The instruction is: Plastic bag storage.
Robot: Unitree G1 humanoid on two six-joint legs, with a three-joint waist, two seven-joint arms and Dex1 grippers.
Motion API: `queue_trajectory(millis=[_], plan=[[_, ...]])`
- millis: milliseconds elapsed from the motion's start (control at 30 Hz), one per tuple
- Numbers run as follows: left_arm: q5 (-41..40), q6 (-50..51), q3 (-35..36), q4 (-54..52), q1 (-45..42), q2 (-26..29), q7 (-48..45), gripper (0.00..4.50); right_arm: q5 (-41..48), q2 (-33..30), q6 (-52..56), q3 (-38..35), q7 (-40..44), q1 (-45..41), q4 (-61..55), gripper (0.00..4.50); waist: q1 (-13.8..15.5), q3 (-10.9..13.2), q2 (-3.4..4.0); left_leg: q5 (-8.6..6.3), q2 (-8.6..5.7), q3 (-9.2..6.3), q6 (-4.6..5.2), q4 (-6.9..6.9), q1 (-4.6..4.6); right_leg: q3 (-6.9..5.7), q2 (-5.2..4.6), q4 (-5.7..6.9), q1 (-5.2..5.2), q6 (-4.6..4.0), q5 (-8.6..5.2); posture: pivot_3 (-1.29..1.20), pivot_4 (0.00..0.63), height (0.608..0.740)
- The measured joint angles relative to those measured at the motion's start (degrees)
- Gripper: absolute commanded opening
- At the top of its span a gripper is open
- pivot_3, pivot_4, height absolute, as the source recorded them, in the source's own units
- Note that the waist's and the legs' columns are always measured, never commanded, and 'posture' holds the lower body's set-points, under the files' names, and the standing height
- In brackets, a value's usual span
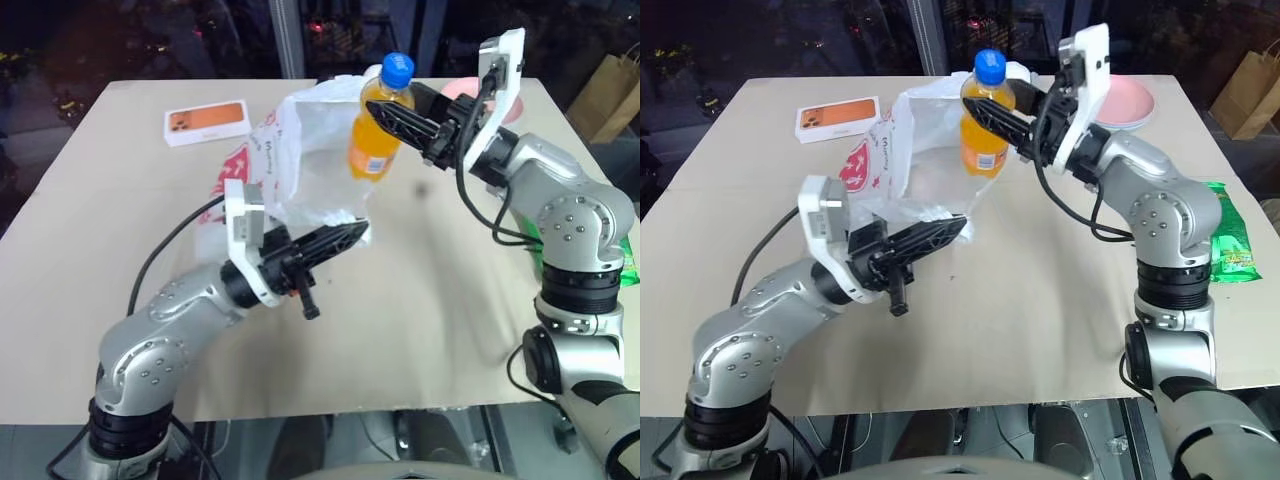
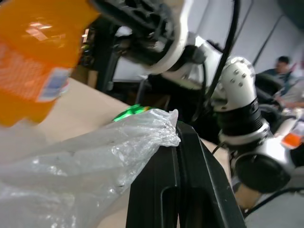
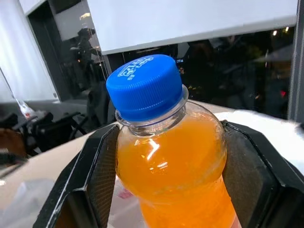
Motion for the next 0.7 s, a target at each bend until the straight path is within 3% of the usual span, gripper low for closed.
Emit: queue_trajectory(millis=[267,500,533,600,700], plan=[[-2.59,0.52,-2.43,-0.07,-1.18,-2.08,-0.07,0.00,0.64,1.88,3.86,1.28,-1.68,2.42,1.59,2.65,-0.08,-0.01,-0.01,0.01,-0.01,0.02,0.00,0.09,-0.15,0.03,0.01,0.38,-0.27,-0.03,-0.02,0.00,0.150,0.740],[-4.06,0.29,-2.31,-0.32,0.20,-2.78,0.86,0.00,7.52,6.54,16.65,-2.25,-9.74,4.96,5.16,2.65,-0.56,0.00,0.00,0.02,-0.02,-0.02,0.00,0.19,-0.42,0.02,0.02,0.57,-0.60,-0.03,-0.02,0.00,0.150,0.740],[-4.11,0.12,-2.31,-0.32,0.19,-2.94,1.13,0.00,7.91,6.96,17.50,-2.25,-10.29,4.97,5.15,3.67,-0.74,-0.01,0.00,0.02,-0.02,-0.03,0.00,0.21,-0.45,0.02,0.02,0.58,-0.62,-0.03,-0.02,0.00,0.150,0.740],[-4.13,0.02,-2.32,-0.32,0.21,-3.15,1.26,0.00,8.48,7.93,18.21,-2.19,-11.08,4.96,5.02,4.46,-0.91,-0.01,0.00,0.02,-0.03,-0.04,0.00,0.23,-0.49,0.00,0.02,0.57,-0.62,-0.03,-0.02,0.00,0.150,0.740],[-4.50,0.02,-2.33,-0.31,0.12,-3.59,1.35,0.00,7.68,9.42,18.22,-0.49,-11.87,4.95,4.92,4.46,-1.21,-0.02,0.00,0.02,-0.04,-0.04,0.00,0.25,-0.48,0.01,0.01,0.57,-0.62,-0.02,-0.01,0.00,0.150,0.740]])
